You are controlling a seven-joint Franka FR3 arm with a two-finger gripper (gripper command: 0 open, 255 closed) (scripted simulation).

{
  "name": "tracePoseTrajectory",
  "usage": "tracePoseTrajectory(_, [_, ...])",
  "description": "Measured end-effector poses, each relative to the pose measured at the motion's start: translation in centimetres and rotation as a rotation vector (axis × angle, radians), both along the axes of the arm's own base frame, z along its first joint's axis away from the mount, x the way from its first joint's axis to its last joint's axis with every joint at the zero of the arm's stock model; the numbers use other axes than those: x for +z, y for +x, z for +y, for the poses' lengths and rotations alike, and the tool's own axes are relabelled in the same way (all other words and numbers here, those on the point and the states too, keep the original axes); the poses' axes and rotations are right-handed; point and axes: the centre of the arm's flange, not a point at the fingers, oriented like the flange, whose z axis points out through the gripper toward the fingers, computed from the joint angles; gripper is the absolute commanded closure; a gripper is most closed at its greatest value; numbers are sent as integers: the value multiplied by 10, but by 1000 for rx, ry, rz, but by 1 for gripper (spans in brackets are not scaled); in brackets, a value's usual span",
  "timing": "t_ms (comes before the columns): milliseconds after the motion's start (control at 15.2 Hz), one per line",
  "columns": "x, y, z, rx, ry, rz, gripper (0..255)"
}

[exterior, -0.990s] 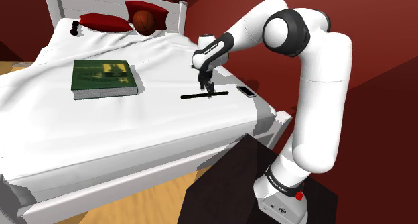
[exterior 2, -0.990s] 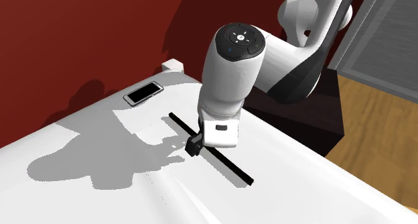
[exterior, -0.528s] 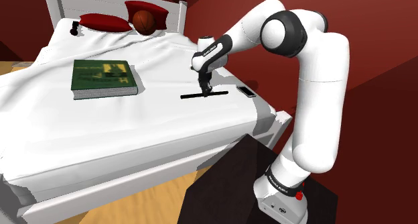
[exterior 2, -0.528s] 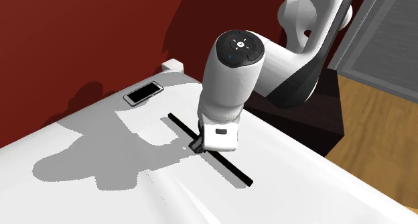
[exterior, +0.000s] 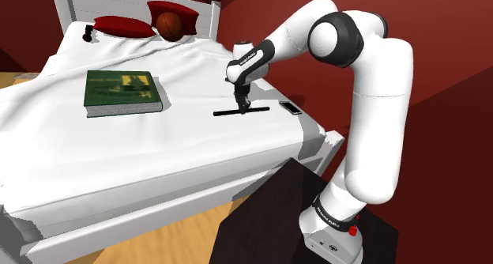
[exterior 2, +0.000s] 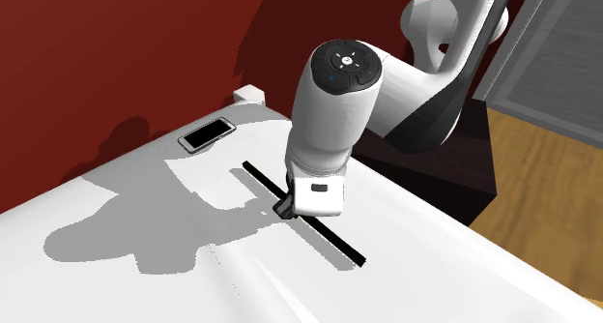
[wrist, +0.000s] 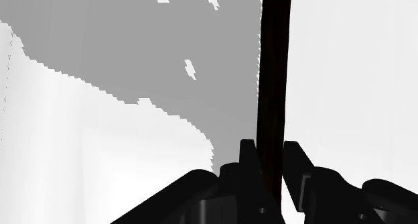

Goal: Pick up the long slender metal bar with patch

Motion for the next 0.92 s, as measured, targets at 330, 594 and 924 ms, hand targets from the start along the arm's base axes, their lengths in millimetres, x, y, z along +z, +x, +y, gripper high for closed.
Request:
tracePoseTrajectory(330, [23, 0, 0, 0, 0, 3, 255])
tracePoseTrajectory(594, [44, 0, -1, 0, 0, 3, 255])
tracePoseTrajectory(924, [70, 0, 1, 0, 0, 2, 255])
